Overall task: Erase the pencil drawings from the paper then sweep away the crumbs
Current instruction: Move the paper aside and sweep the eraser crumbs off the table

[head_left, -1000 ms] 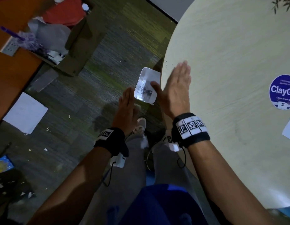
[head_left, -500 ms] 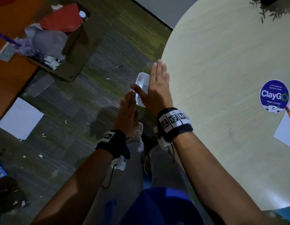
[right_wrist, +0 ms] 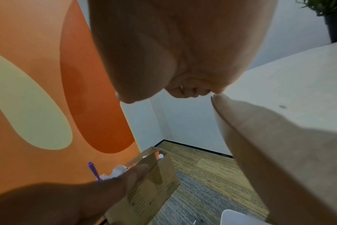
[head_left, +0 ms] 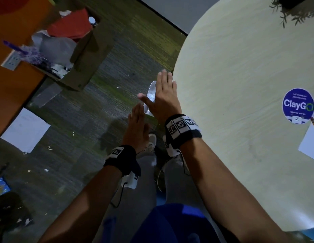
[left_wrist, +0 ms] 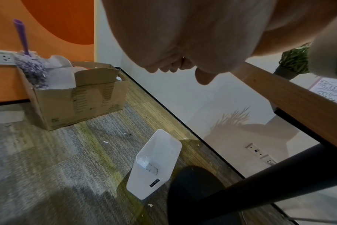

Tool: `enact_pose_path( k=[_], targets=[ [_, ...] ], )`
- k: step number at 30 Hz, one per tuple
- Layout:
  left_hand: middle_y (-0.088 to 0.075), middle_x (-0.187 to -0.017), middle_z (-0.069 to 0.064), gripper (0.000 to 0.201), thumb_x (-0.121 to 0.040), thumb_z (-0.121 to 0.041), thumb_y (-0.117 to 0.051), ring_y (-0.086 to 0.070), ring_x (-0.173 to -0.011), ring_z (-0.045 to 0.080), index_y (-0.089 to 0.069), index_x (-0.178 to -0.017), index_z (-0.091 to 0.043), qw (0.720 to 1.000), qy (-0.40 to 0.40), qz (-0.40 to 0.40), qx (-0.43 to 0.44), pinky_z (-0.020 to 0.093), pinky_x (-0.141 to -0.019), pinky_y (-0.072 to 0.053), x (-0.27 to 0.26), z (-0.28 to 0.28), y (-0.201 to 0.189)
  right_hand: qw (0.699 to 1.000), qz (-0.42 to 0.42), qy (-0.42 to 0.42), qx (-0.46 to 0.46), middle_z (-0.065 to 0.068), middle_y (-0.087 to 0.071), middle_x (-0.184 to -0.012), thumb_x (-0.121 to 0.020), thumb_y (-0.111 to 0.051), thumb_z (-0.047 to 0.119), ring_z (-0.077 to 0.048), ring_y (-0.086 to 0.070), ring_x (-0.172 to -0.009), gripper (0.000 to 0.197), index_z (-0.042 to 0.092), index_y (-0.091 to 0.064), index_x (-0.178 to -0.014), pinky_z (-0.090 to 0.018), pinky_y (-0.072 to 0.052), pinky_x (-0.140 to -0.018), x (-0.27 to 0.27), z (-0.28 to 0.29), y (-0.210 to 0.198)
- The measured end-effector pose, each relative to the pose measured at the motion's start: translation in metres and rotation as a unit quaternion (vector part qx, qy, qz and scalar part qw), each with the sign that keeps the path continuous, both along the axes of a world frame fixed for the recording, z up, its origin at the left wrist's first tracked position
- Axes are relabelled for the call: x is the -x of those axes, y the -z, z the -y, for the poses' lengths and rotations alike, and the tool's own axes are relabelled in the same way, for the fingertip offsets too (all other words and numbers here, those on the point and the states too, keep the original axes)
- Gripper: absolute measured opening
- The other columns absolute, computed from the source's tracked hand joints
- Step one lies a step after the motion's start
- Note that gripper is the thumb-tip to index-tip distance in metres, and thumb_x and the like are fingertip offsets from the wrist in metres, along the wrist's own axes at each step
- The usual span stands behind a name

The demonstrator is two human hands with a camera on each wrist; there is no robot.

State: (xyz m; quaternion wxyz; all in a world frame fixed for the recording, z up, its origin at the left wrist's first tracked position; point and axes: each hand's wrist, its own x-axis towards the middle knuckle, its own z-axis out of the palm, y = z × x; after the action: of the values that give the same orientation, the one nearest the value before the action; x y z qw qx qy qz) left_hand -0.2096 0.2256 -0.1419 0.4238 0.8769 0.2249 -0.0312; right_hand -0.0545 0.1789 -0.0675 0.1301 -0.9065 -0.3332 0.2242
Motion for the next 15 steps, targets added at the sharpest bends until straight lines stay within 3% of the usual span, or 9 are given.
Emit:
enact_pose_path(
  k=[2,5,7,9,10,12,14,15],
  targets=[
    [-0.006,-0.164,0.02,0.067,-0.1,-0.031,-0.026,-0.004,-0.152,0.034,-0.009,-0.156,0.001,1.0,-0.001,0.005,-0.005,0.048,-0.122,-0.002,0.0,-0.002,-0.001,0.999,0.0,0.042,-0.031,-0.023,0.006,-0.164,-0.084,-0.015,0.084,-0.034,0.007,-0.153,0.114,-0.003,-0.003,-0.157,-0.047,0.0,-0.125,-0.004,0.002,-0.004],
    [-0.007,-0.164,0.019,0.065,-0.101,-0.029,-0.028,-0.003,-0.153,0.033,-0.01,-0.156,0.002,1.0,-0.003,0.008,-0.015,0.047,-0.122,-0.001,0.001,-0.005,-0.001,0.992,-0.015,0.123,0.004,-0.02,0.015,-0.164,-0.09,-0.026,0.079,-0.032,0.015,-0.152,0.109,-0.001,0.005,-0.157,-0.047,0.005,-0.125,-0.011,0.009,-0.002],
    [-0.006,-0.165,0.018,0.064,-0.102,-0.024,-0.032,-0.001,-0.153,0.031,-0.009,-0.156,0.001,1.0,-0.007,-0.006,-0.016,0.048,-0.123,0.0,0.004,-0.005,0.001,0.993,-0.037,0.111,0.017,-0.02,0.017,-0.164,-0.094,-0.03,0.073,-0.032,0.018,-0.152,0.104,-0.001,0.007,-0.156,-0.046,0.009,-0.124,-0.014,0.012,0.0],
    [-0.005,-0.165,0.017,0.064,-0.101,-0.021,-0.034,0.0,-0.153,0.031,-0.009,-0.156,0.001,1.0,-0.007,-0.014,-0.018,0.048,-0.124,-0.001,0.005,-0.004,0.002,0.995,-0.059,0.073,-0.014,-0.017,0.014,-0.165,-0.103,-0.035,0.053,-0.029,0.015,-0.153,0.084,0.001,0.003,-0.158,-0.043,0.007,-0.125,-0.017,0.013,-0.003],
    [-0.006,-0.165,0.018,0.065,-0.101,-0.021,-0.034,-0.001,-0.153,0.031,-0.009,-0.156,0.001,1.0,-0.008,-0.015,-0.019,0.047,-0.124,-0.002,0.006,-0.005,0.003,0.996,-0.061,0.058,-0.043,-0.015,0.007,-0.167,-0.107,-0.04,0.035,-0.027,0.007,-0.154,0.071,0.004,-0.003,-0.159,-0.041,0.002,-0.126,-0.019,0.014,-0.006],
    [-0.005,-0.165,0.018,0.066,-0.099,-0.021,-0.034,-0.001,-0.153,0.032,-0.009,-0.156,0.002,1.0,-0.011,-0.017,-0.014,0.047,-0.124,-0.003,0.006,-0.005,0.002,0.992,-0.026,0.066,-0.108,-0.014,-0.023,-0.164,-0.097,-0.047,-0.002,-0.027,-0.025,-0.15,0.064,0.008,-0.027,-0.157,-0.037,-0.019,-0.124,-0.023,0.019,-0.008],
    [-0.005,-0.165,0.017,0.068,-0.098,-0.022,-0.034,0.0,-0.153,0.031,-0.009,-0.156,0.002,1.0,-0.013,-0.02,-0.005,0.048,-0.124,-0.003,0.007,-0.003,0.002,0.972,0.037,0.118,-0.198,-0.017,-0.06,-0.138,-0.086,-0.052,-0.009,-0.031,-0.059,-0.125,0.056,0.007,-0.058,-0.139,-0.039,-0.045,-0.109,-0.027,0.023,-0.011],
    [-0.005,-0.165,0.017,0.068,-0.098,-0.024,-0.033,0.0,-0.153,0.03,-0.008,-0.156,0.002,1.0,-0.013,-0.021,-0.003,0.048,-0.124,-0.003,0.006,-0.003,0.001,0.959,0.065,0.14,-0.236,-0.017,-0.07,-0.121,-0.084,-0.057,-0.007,-0.031,-0.068,-0.109,0.045,0.005,-0.068,-0.126,-0.038,-0.053,-0.098,-0.03,0.025,-0.012]
  ],
)
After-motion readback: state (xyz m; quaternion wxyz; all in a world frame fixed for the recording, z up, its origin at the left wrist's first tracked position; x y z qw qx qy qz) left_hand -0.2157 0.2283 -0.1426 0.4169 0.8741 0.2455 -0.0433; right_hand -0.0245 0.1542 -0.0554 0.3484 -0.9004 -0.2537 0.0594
